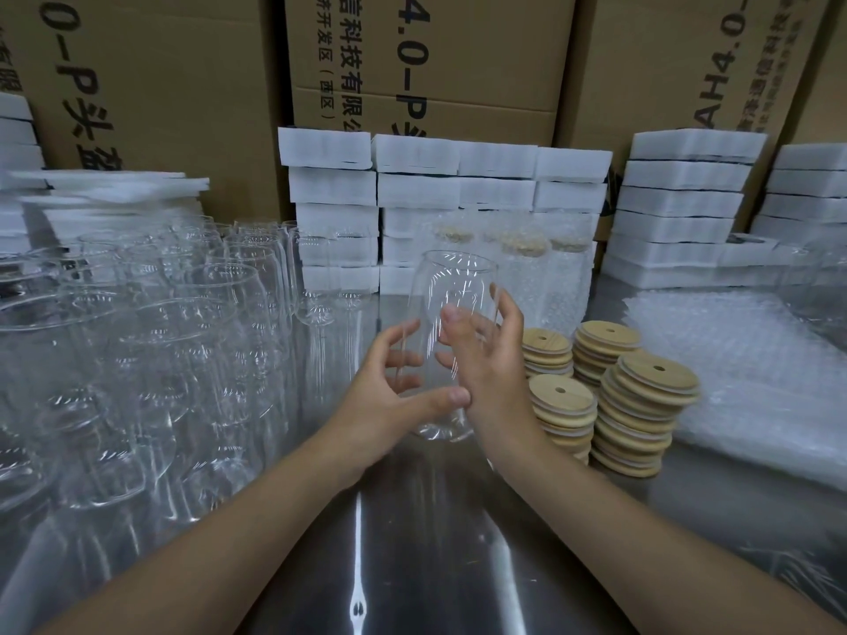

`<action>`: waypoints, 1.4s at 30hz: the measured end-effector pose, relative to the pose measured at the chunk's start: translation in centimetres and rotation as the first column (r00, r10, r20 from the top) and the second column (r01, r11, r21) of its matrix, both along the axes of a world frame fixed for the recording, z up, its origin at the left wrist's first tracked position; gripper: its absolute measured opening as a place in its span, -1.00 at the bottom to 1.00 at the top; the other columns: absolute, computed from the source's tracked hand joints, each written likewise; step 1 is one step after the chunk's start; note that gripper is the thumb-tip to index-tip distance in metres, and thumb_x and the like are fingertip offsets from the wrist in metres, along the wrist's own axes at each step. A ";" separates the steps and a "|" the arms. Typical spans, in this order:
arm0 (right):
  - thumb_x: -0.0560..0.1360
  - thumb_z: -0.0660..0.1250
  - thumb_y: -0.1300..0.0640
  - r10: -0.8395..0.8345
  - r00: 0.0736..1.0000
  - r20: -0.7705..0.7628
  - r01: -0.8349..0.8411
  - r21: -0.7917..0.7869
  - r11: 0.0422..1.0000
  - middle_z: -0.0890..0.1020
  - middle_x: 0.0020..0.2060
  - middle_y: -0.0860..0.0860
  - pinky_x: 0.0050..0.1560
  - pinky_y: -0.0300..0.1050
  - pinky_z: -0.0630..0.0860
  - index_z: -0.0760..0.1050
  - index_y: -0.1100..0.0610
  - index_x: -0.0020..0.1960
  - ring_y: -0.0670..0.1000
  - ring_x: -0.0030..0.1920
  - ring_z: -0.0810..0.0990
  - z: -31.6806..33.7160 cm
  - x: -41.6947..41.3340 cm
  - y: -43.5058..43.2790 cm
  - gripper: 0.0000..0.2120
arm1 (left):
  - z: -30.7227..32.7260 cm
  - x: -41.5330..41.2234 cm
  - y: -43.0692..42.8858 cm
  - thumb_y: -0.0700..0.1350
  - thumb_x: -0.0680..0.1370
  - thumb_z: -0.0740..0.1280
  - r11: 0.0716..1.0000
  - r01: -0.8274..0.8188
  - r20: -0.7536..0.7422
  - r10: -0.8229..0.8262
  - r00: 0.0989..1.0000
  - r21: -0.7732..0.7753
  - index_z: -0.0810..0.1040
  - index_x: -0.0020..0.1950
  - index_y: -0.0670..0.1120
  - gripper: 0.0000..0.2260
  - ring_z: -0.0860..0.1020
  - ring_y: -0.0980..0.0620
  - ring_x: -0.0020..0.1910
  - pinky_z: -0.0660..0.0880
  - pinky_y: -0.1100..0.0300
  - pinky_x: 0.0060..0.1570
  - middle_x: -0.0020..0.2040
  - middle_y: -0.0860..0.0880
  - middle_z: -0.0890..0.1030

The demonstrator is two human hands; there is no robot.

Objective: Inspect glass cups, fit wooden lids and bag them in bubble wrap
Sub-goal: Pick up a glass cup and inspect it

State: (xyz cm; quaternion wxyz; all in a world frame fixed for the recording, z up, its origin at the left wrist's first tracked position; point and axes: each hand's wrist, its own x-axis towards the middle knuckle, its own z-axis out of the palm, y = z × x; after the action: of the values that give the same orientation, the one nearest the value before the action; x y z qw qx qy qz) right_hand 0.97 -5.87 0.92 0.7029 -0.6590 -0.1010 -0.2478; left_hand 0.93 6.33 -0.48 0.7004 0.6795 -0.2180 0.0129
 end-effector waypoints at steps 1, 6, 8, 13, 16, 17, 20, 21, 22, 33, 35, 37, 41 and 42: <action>0.26 0.38 -0.34 -0.001 1.000 -0.003 0.001 -0.001 1.000 0.49 0.24 -0.04 0.18 -0.05 0.53 0.13 -0.21 0.40 -0.03 0.21 0.55 0.0 0.0 0.0 -0.20 | 0.0 0.0 0.0 0.14 0.00 0.55 1.000 -0.014 0.005 0.014 1.000 -0.021 0.37 0.23 0.28 -0.18 0.54 0.06 0.11 0.58 0.08 0.10 0.14 0.02 0.48; 0.24 0.45 -0.30 0.031 0.999 -0.007 -0.030 0.063 0.998 0.52 0.17 -0.08 0.21 -0.06 0.52 0.20 -0.18 0.34 -0.06 0.17 0.59 0.5 -0.2 -0.3 -0.23 | -0.2 0.5 0.1 0.10 0.07 0.57 0.997 -0.028 -0.017 0.027 0.999 -0.077 0.40 0.18 0.23 -0.29 0.65 0.07 -0.04 0.63 0.06 -0.02 0.09 -0.06 0.58; 0.21 0.43 -0.23 0.071 0.997 -0.014 -0.069 0.098 0.993 0.55 0.15 -0.06 0.23 -0.06 0.51 0.22 -0.15 0.33 -0.08 0.14 0.61 0.7 -0.2 -0.4 -0.24 | -0.3 0.6 0.1 0.01 0.20 0.56 0.994 0.001 -0.035 -0.005 0.999 -0.106 0.43 0.19 0.19 -0.39 0.68 0.08 -0.08 0.65 0.07 -0.14 -0.02 -0.04 0.65; 0.26 0.51 -0.15 0.154 0.988 -0.024 -0.147 0.196 0.970 0.55 0.19 0.02 0.05 -0.21 0.58 0.22 -0.09 0.34 -0.10 0.06 0.64 1.0 -0.2 -0.4 -0.24 | -0.3 1.0 0.1 -0.04 0.35 0.42 0.979 0.075 -0.103 -0.096 0.990 -0.188 0.50 0.19 0.14 -0.58 0.68 -0.04 -0.02 0.60 0.14 -0.25 0.01 -0.13 0.70; 0.28 0.41 -0.09 0.168 0.985 -0.031 -0.158 0.209 0.965 0.58 0.13 0.00 -0.02 -0.25 0.57 0.24 -0.10 0.33 -0.14 -0.01 0.66 1.1 0.0 -0.6 -0.33 | -0.2 1.1 0.2 -0.02 0.39 0.36 0.972 0.122 -0.136 -0.151 0.979 -0.201 0.50 0.21 0.18 -0.62 0.68 -0.06 0.03 0.63 0.08 -0.20 0.03 -0.12 0.71; 0.28 0.40 -0.10 0.169 0.985 -0.034 -0.159 0.202 0.967 0.59 0.10 -0.02 0.01 -0.23 0.55 0.24 -0.10 0.33 -0.14 -0.01 0.66 1.1 0.1 -0.6 -0.34 | -0.1 1.1 0.2 0.00 0.40 0.33 0.971 0.132 -0.151 -0.163 0.975 -0.197 0.49 0.22 0.22 -0.61 0.67 -0.09 0.07 0.64 0.01 -0.10 0.07 -0.14 0.69; 0.28 0.40 -0.11 0.177 0.983 -0.050 -0.164 0.193 0.967 0.61 0.05 -0.05 0.06 -0.19 0.51 0.25 -0.10 0.32 -0.12 -0.01 0.67 1.2 0.3 -0.7 -0.34 | 0.1 1.3 0.5 0.05 0.43 0.27 0.963 0.189 -0.196 -0.226 0.954 -0.192 0.41 0.30 0.32 -0.56 0.62 -0.15 0.17 0.51 -0.19 0.20 0.18 -0.18 0.65; 0.29 0.39 -0.11 0.180 0.982 -0.054 -0.168 0.187 0.968 0.60 0.08 -0.04 0.04 -0.21 0.52 0.24 -0.11 0.33 -0.12 0.00 0.66 1.3 0.2 -0.7 -0.34 | 0.1 1.3 0.5 0.05 0.43 0.27 0.957 0.209 -0.206 -0.251 0.946 -0.202 0.40 0.31 0.33 -0.55 0.62 -0.16 0.18 0.50 -0.20 0.21 0.19 -0.20 0.64; 0.30 0.40 -0.13 0.182 0.982 -0.058 -0.171 0.166 0.971 0.58 0.13 -0.03 -0.02 -0.24 0.54 0.22 -0.11 0.35 -0.13 0.02 0.65 1.3 0.1 -0.8 -0.32 | 0.1 1.3 0.4 0.04 0.42 0.28 0.949 0.225 -0.211 -0.272 0.939 -0.222 0.39 0.32 0.32 -0.53 0.63 -0.15 0.17 0.53 -0.19 0.17 0.19 -0.22 0.64; 0.60 0.00 -0.24 -0.323 0.924 0.203 0.346 -0.803 0.485 0.62 0.16 0.02 0.24 0.02 0.31 0.50 0.03 0.29 0.09 0.25 0.48 4.9 0.5 -4.5 -0.50 | -0.2 1.1 0.3 0.02 0.22 0.62 0.976 -0.075 -0.173 0.039 0.984 -0.204 0.40 0.34 0.13 -0.26 0.68 0.13 -0.03 0.63 0.11 -0.11 0.00 -0.01 0.70; 0.59 0.02 -0.24 -0.519 0.807 0.283 0.393 -0.912 0.114 0.60 0.16 0.05 0.20 0.07 0.22 0.44 0.04 0.35 0.15 0.27 0.41 4.9 1.4 -6.0 -0.49 | -0.2 1.2 0.5 0.07 0.20 0.64 0.981 -0.154 -0.146 0.137 0.980 -0.119 0.38 0.33 0.19 -0.23 0.67 0.14 0.00 0.58 0.01 0.10 0.04 0.01 0.69; 0.57 0.01 -0.27 -0.601 0.760 0.247 0.263 -0.963 -0.062 0.57 0.19 0.08 0.20 0.10 0.19 0.40 0.06 0.37 0.18 0.28 0.36 4.4 2.0 -6.9 -0.45 | -0.1 1.2 0.8 0.09 0.18 0.56 0.977 -0.198 -0.134 0.186 0.973 -0.077 0.37 0.26 0.27 -0.31 0.63 0.10 0.09 0.52 -0.06 0.22 0.14 -0.03 0.64; 0.53 -0.03 -0.35 -0.701 0.706 0.100 0.061 -0.995 -0.080 0.45 0.31 0.14 0.28 0.13 0.16 0.32 0.09 0.39 0.24 0.34 0.26 4.0 2.5 -7.7 -0.34 | 0.0 1.3 1.0 0.11 0.18 0.53 0.967 -0.243 -0.137 0.232 0.963 -0.071 0.34 0.26 0.27 -0.30 0.62 0.12 0.09 0.52 -0.06 0.22 0.17 -0.04 0.63; 0.53 -0.02 -0.35 -0.715 0.694 0.079 0.039 -0.997 -0.073 0.44 0.32 0.15 0.29 0.12 0.15 0.31 0.10 0.39 0.25 0.35 0.25 3.9 2.5 -7.8 -0.34 | 0.0 1.3 1.0 0.12 0.18 0.53 0.965 -0.251 -0.136 0.240 0.961 -0.070 0.33 0.28 0.26 -0.28 0.62 0.13 0.08 0.53 -0.05 0.22 0.18 -0.03 0.62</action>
State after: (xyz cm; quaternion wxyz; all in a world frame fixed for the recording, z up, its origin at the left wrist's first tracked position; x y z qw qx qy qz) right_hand 3.42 -13.72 4.86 -0.0449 -0.9796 0.1446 -0.1321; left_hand 2.24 7.35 -0.44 0.7347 0.6696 -0.0862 0.0662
